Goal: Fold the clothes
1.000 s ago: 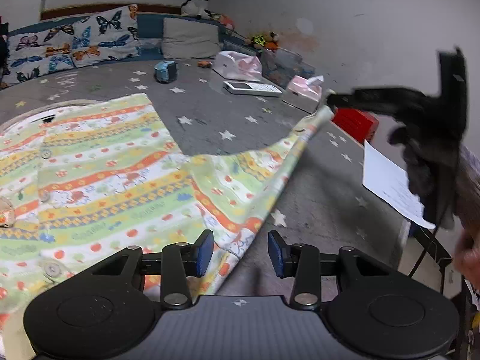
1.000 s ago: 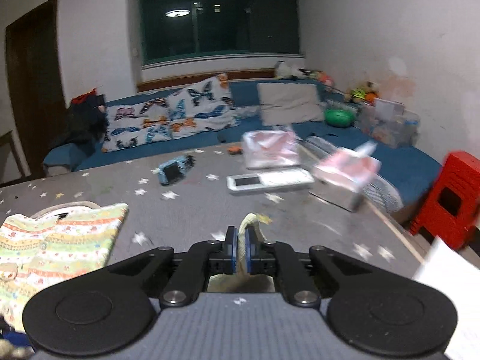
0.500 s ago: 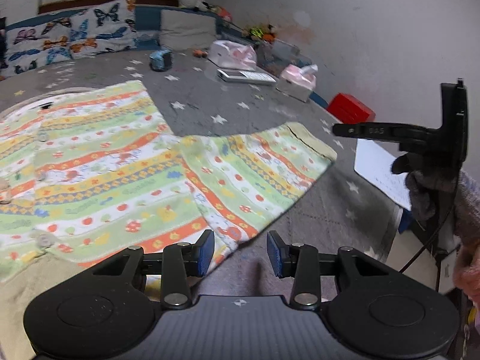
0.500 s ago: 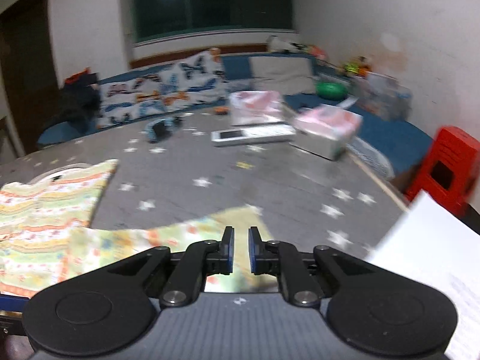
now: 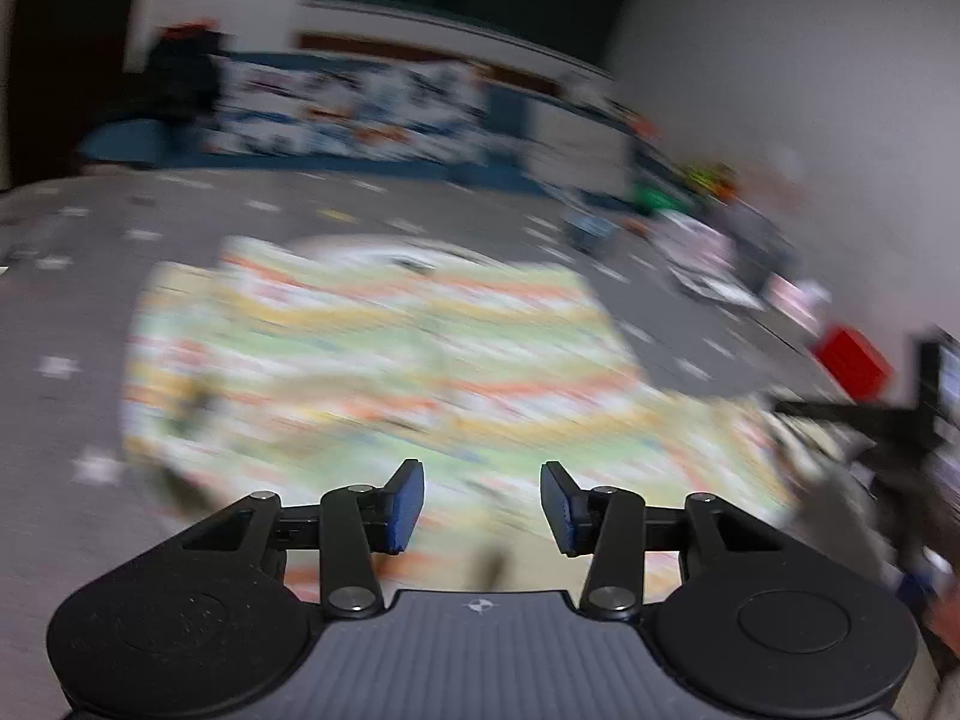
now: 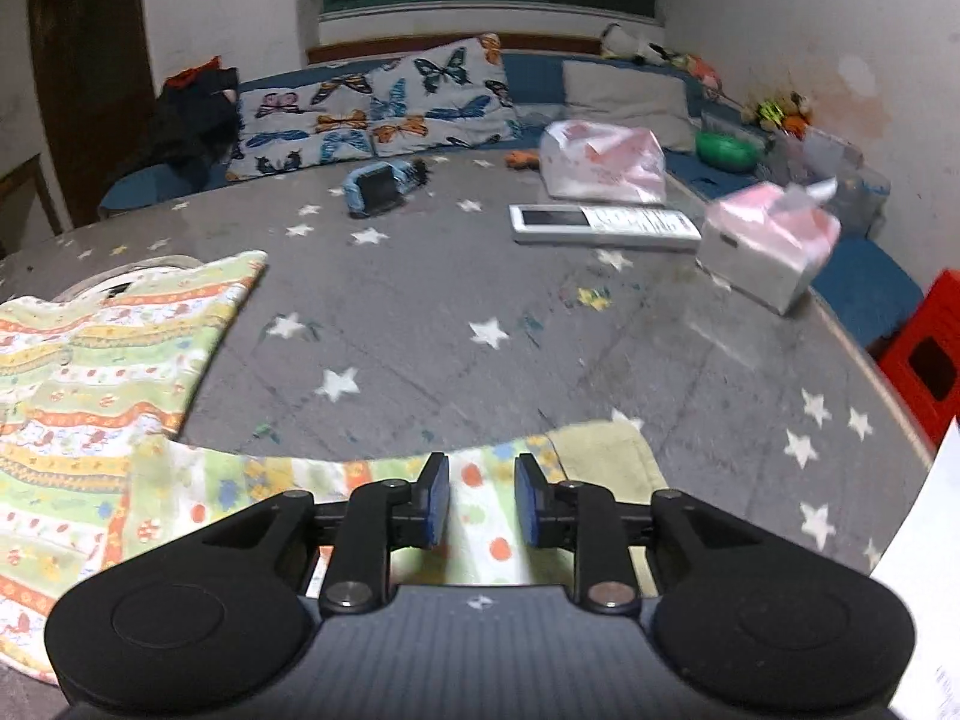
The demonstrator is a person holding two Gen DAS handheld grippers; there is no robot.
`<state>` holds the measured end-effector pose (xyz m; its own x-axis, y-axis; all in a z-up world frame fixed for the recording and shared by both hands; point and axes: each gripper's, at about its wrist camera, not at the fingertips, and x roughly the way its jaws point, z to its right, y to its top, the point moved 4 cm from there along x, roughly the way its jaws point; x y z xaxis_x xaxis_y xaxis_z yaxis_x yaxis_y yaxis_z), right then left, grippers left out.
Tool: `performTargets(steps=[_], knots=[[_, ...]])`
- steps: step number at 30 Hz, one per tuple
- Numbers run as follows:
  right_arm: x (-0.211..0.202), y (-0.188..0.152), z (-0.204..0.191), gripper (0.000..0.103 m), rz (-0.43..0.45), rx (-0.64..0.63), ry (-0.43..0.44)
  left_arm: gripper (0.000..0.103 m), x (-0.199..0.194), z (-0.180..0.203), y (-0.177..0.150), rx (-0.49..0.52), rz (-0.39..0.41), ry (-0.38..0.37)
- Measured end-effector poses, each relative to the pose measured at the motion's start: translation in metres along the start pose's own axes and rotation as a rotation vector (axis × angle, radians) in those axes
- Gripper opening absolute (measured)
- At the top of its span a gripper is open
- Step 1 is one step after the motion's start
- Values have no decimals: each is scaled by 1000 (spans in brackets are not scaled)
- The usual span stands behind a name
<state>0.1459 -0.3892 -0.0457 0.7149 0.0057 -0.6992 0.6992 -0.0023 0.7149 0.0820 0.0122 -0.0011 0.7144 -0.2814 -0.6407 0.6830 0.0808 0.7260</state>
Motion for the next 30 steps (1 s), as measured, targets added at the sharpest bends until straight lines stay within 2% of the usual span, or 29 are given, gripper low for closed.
performTargets(steps=[3,6,8,12,16,22,23,25,26,28,30], knots=[[-13,6,-11,32,17,-25,33,47,1,-47,21,-64,44,127],[-29,8,-34,33,30,-56,101,45,14,-91,40,-116,60,230],[-35,7,-49,33,32,-85,135,45,27,-112,50,-134,56,271],[-46,-1,-92,33,18,-163,211,44,59,-139,65,-150,30,287],[-49,-10,-122,34,0,-204,258,45,87,-151,76,-160,24,312],[-48,-17,-143,34,-23,-230,285,43,113,-163,85,-166,28,319],[-47,-17,-146,34,-21,-239,281,40,116,-163,85,-152,28,325],[-46,-18,-148,37,-17,-250,275,25,120,-162,85,-124,29,334],[-46,-18,-149,39,-18,-247,276,11,121,-161,84,-111,32,334],[-45,-17,-150,39,-18,-242,277,4,120,-160,81,-91,40,339],[-46,-18,-150,39,-15,-244,277,2,110,-165,79,-127,64,374]])
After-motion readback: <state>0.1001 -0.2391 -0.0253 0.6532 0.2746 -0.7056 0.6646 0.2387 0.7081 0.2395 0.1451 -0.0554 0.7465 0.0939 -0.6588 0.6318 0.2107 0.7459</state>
